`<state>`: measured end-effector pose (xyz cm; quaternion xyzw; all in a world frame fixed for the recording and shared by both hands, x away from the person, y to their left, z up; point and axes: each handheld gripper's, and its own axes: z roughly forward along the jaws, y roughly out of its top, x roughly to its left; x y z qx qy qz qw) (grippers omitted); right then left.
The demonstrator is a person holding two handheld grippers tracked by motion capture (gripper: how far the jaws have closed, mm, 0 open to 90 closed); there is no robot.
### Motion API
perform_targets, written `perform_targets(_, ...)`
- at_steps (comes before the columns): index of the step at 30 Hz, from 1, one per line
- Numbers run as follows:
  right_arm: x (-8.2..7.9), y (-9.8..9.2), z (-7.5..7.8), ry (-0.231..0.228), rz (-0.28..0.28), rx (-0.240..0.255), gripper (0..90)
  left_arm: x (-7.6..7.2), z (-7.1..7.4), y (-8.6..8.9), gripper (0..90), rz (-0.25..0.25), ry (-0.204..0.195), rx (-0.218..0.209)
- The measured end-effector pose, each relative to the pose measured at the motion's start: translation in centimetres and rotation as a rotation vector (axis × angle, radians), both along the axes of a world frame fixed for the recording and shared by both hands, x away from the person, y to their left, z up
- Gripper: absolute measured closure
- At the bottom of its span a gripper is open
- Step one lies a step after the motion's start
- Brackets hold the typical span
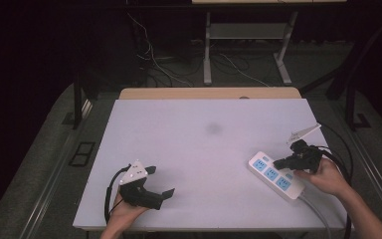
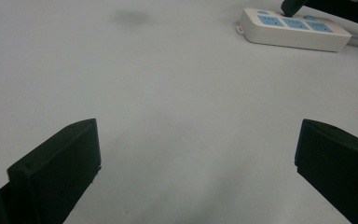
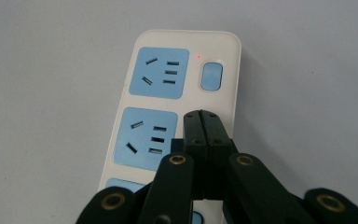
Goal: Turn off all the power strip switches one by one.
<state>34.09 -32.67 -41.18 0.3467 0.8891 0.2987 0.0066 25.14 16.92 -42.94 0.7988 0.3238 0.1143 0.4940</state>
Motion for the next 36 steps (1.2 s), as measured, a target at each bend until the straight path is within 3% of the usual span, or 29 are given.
perform_targets(23, -0.30, -0.33, 0.21, -0.014, -0.018, 0.029, 90.0, 0.17, -0.11, 0.03, 0.0, 0.000, 0.004, 0.006)
perform_targets(36, -0.64, -0.94, 0.57, 0.000, -0.028, 0.052, 90.0, 0.18, -0.13, 0.05, 0.0, 0.000, 0.005, 0.006)
